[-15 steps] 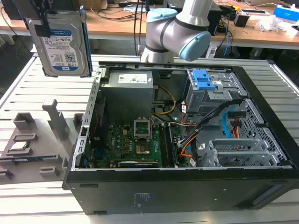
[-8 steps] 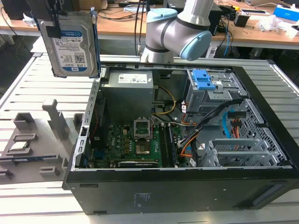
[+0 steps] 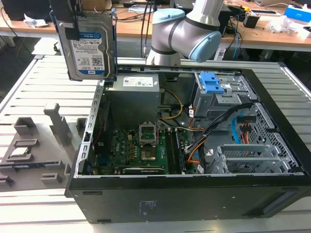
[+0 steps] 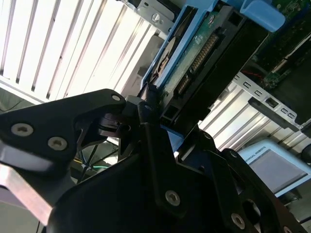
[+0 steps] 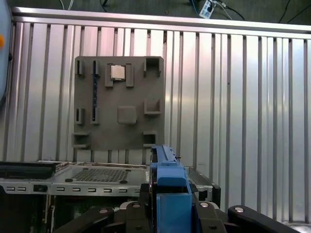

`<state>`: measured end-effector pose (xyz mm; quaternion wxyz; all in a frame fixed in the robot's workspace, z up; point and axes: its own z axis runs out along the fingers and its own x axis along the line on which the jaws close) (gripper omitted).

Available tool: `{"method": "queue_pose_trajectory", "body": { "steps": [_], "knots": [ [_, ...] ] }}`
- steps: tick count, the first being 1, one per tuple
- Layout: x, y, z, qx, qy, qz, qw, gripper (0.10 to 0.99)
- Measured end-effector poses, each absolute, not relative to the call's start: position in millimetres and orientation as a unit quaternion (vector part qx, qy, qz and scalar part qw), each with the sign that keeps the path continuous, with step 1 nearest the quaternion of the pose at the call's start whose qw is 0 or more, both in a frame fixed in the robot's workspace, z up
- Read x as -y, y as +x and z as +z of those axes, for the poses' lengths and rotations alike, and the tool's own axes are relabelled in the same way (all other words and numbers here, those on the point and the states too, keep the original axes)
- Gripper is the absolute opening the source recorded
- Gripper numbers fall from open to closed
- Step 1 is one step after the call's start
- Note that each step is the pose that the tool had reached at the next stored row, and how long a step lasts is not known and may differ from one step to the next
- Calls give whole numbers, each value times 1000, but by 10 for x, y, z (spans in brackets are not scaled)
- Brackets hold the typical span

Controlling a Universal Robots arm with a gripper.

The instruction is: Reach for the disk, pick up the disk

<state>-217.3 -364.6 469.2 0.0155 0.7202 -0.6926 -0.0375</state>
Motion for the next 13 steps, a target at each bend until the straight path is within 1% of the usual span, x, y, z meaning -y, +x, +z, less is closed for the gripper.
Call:
{"method": "queue_pose_trajectory", "body": {
  "steps": [13],
  "knots": [
    [3645,-1631,4691,693,720,-37,16,365]
  ]
}}
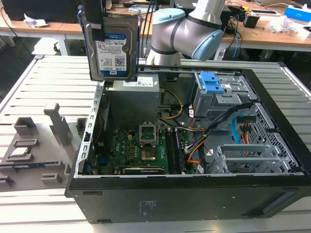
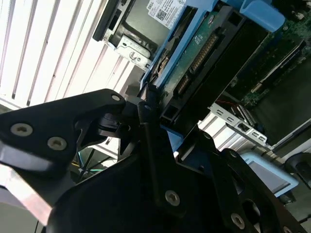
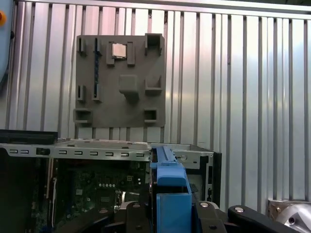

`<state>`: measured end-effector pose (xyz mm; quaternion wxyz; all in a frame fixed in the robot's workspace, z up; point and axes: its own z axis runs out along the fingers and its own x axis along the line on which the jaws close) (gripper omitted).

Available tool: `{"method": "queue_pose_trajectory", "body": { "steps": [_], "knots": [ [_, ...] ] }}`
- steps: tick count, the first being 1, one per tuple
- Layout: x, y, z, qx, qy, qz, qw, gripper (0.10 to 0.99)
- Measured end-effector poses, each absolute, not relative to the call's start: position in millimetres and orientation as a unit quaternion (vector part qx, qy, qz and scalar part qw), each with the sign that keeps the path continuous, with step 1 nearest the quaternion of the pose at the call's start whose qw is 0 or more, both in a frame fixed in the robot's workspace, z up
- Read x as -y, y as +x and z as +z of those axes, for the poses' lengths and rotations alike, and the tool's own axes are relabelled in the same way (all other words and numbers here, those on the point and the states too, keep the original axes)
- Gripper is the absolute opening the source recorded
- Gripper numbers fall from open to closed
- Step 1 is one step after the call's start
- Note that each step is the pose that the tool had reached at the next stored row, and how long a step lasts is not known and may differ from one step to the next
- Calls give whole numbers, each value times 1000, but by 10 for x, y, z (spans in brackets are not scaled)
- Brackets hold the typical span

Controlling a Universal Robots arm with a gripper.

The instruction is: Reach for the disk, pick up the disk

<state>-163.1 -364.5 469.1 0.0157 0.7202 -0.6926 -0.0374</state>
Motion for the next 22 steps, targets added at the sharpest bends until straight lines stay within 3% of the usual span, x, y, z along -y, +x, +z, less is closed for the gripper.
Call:
{"method": "queue_pose_trajectory", "body": {
  "steps": [22],
  "knots": [
    [3638,-344,4689,693,720,-37,16,365]
  ]
}}
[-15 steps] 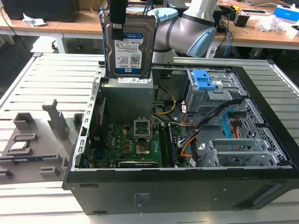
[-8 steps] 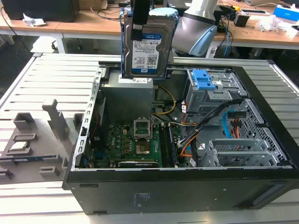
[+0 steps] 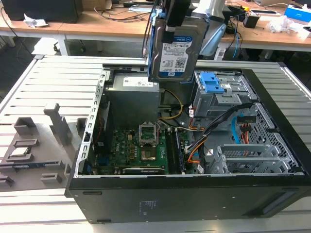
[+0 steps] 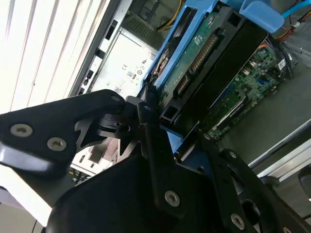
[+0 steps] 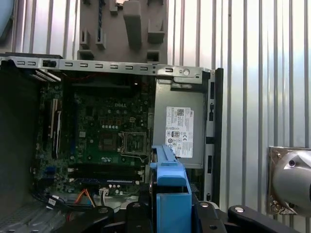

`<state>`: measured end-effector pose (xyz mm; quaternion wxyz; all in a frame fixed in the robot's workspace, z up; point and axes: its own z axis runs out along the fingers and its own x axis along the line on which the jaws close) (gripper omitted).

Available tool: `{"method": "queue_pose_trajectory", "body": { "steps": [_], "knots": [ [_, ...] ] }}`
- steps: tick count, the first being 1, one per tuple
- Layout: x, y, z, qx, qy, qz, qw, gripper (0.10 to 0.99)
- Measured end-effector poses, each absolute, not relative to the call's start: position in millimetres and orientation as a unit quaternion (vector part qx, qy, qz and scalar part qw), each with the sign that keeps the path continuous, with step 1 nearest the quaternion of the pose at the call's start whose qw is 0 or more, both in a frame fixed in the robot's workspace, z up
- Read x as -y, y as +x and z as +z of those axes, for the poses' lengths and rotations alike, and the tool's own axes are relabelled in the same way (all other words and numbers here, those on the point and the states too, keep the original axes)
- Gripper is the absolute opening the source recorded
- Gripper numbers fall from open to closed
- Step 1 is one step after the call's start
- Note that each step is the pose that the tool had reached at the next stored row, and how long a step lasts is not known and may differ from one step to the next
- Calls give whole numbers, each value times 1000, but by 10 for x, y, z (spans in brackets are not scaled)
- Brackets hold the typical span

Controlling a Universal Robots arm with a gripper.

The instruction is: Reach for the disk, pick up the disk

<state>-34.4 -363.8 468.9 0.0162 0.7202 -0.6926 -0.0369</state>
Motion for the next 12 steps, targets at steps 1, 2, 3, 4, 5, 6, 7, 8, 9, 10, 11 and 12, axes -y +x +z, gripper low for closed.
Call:
{"method": "queue_pose_trajectory", "body": {
  "steps": [1,2,3,4,5,6,7,8,9,10,11,12],
  "knots": [
    [3638,-272,4689,693,720,-37,16,365],
    [3638,-209,4689,693,720,-37,16,365],
    [3637,-172,4689,693,720,-37,16,365],
    [3637,-138,4689,693,720,-37,16,365],
    [3637,-104,4689,693,720,-37,16,365],
    [3637,-66,4688,693,720,-37,16,365],
    [3636,-18,4688,693,720,-37,16,365],
    [3636,17,4688,693,720,-37,16,365],
    [3635,74,4689,693,720,-37,16,365],
    [3635,133,4689,693,720,-37,16,365],
    [3635,189,4689,693,720,-37,16,365],
    [3635,239,4689,693,720,-37,16,365]
  ]
}}
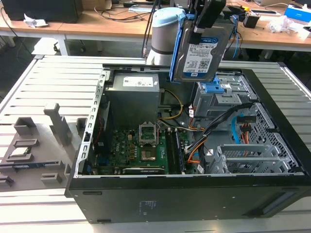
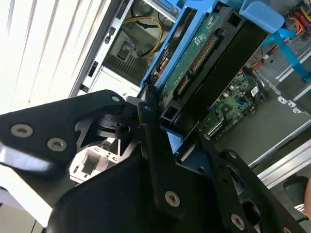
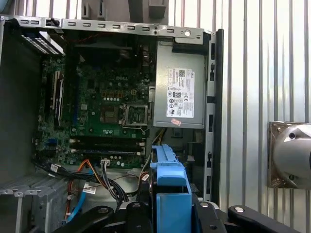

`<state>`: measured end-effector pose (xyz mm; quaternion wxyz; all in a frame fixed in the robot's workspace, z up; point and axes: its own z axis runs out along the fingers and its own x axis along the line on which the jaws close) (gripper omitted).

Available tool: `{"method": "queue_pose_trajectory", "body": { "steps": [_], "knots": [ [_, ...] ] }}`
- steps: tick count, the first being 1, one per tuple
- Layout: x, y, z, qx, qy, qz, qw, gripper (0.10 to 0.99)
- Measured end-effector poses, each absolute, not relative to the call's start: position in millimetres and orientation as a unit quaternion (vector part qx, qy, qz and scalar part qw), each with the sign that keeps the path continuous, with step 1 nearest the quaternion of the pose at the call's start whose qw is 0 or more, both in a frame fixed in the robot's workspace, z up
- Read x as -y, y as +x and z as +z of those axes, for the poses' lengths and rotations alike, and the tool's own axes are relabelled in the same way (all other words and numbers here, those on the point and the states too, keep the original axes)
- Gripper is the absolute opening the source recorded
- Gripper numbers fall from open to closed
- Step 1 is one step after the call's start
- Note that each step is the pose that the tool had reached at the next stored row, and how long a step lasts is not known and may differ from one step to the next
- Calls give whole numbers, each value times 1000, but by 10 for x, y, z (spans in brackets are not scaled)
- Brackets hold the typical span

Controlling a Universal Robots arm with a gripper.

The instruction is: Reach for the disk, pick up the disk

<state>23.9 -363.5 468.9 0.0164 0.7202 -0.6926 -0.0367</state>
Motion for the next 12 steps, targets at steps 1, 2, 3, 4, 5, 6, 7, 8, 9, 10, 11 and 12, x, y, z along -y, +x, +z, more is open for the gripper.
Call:
{"method": "queue_pose_trajectory", "body": {
  "steps": [1,2,3,4,5,6,7,8,9,10,11,12],
  "knots": [
    [3635,306,4689,693,720,-37,16,365],
    [3635,343,4689,693,720,-37,16,365],
    [3635,376,4689,693,720,-37,16,365],
    [3635,408,4689,693,720,-37,16,365],
    [3634,440,4689,693,720,-37,16,365],
    [3635,482,4689,693,720,-37,16,365],
    [3635,516,4689,693,720,-37,16,365],
    [3634,568,4689,693,720,-37,16,365],
    [3634,626,4688,693,720,-37,16,365],
    [3634,685,4688,693,720,-37,16,365],
    [3634,726,4689,693,720,-37,16,365],
    [3633,732,4688,693,720,-37,16,365]
  ]
}}
